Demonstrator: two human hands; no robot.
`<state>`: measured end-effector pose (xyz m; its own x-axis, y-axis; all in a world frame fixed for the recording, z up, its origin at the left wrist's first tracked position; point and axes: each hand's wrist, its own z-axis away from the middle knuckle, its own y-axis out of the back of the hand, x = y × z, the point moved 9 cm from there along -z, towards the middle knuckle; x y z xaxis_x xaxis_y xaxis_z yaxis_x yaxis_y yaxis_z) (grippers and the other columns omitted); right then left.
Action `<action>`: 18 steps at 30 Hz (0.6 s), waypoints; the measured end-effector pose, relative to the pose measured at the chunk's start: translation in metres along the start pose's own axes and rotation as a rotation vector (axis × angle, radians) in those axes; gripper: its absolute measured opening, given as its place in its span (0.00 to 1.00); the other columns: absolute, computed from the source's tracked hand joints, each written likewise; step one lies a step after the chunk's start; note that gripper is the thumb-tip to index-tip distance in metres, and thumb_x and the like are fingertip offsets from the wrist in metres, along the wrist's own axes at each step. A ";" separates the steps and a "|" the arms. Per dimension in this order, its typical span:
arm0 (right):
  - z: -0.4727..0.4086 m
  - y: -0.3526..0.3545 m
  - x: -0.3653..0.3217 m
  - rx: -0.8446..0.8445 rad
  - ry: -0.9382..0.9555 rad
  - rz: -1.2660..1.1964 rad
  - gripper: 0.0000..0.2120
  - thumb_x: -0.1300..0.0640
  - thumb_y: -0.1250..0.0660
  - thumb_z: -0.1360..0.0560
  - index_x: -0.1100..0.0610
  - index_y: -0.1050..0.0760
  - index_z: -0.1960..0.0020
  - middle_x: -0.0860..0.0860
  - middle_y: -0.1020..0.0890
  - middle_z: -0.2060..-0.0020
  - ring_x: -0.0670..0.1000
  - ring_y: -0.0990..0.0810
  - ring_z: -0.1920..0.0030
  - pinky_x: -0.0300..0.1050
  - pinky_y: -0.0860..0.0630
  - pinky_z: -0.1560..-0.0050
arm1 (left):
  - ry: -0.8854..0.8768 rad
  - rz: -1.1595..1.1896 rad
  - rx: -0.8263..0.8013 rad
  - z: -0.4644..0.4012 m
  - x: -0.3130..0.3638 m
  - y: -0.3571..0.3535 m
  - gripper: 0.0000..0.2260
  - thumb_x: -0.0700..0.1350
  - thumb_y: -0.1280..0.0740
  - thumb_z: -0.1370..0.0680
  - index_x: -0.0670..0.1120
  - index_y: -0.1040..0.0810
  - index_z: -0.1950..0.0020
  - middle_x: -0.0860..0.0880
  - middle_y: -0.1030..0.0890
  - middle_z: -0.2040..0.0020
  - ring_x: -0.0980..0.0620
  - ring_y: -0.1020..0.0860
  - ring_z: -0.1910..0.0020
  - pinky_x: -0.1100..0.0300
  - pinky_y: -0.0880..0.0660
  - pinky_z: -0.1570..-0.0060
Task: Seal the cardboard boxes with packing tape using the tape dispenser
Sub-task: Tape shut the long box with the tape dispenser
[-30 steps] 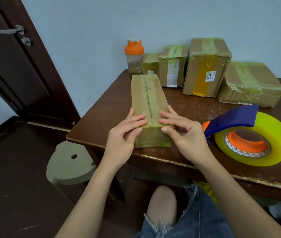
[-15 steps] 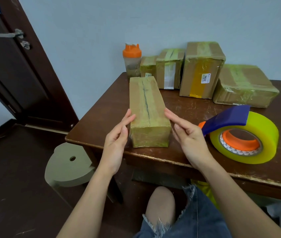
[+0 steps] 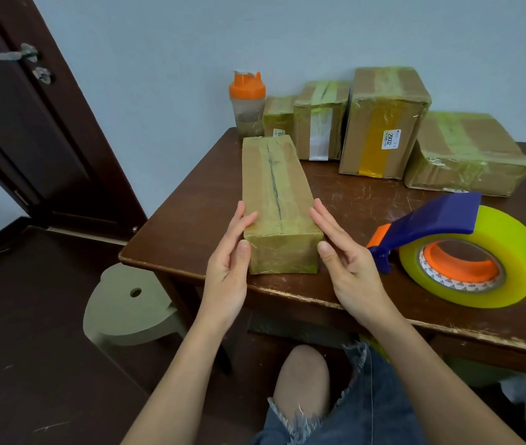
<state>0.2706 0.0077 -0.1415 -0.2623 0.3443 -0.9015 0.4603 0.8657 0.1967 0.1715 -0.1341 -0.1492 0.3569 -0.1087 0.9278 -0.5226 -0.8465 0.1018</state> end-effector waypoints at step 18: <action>-0.007 0.016 -0.001 0.179 0.070 0.009 0.12 0.60 0.30 0.26 0.58 0.19 0.42 0.53 0.22 0.35 0.41 0.26 0.34 0.41 0.23 0.41 | -0.169 -0.079 0.172 -0.006 0.013 0.016 0.12 0.40 0.30 0.25 0.52 0.19 0.44 0.53 0.22 0.35 0.57 0.23 0.37 0.57 0.23 0.41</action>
<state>0.2728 0.0241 -0.1348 -0.3135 0.3815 -0.8696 0.6045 0.7864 0.1270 0.1634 -0.1460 -0.1338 0.5237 -0.1122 0.8445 -0.3535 -0.9305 0.0956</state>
